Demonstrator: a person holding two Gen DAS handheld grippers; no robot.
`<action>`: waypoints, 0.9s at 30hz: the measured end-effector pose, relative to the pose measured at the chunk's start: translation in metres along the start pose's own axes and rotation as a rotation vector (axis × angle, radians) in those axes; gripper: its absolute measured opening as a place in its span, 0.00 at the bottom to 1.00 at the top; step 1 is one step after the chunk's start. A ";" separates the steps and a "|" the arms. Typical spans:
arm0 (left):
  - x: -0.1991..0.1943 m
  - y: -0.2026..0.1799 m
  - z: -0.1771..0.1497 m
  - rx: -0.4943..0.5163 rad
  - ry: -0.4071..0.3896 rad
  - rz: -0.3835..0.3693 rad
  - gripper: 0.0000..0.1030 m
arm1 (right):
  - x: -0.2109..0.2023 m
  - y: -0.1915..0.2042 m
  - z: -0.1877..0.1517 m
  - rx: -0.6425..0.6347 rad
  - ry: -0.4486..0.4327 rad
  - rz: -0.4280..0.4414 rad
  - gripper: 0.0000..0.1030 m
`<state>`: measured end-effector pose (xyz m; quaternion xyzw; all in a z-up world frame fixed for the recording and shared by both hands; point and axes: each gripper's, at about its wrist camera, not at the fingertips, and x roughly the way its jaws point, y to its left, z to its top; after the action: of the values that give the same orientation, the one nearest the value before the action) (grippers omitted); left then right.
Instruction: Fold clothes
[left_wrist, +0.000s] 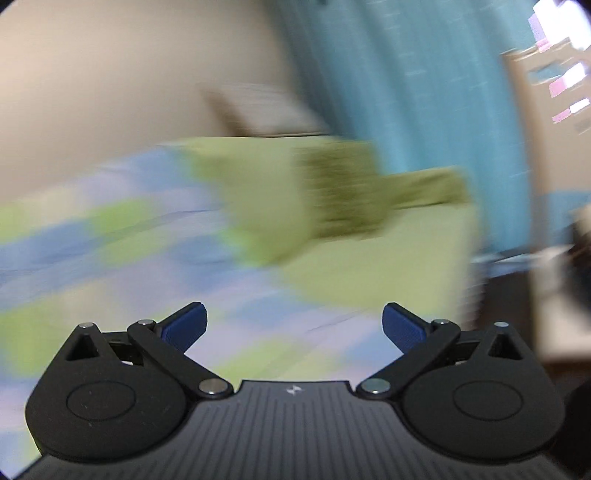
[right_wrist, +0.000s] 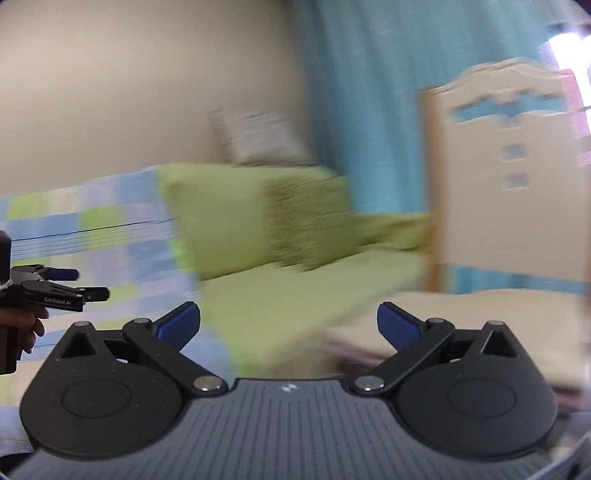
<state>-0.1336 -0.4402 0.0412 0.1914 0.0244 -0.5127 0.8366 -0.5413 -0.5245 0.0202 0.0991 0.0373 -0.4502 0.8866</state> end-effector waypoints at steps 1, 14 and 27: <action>-0.014 0.020 -0.010 -0.017 0.018 0.058 0.99 | 0.017 0.018 0.004 -0.015 0.015 0.073 0.98; -0.249 0.205 -0.141 -0.232 0.296 0.768 0.99 | 0.105 0.296 0.004 -0.175 0.063 0.837 0.99; -0.277 0.318 -0.235 -0.174 0.500 0.803 0.94 | 0.126 0.476 -0.032 -0.327 0.199 1.199 0.99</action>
<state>0.0480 0.0034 -0.0163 0.2324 0.1919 -0.0833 0.9499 -0.0829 -0.3437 0.0370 0.0073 0.1261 0.1484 0.9808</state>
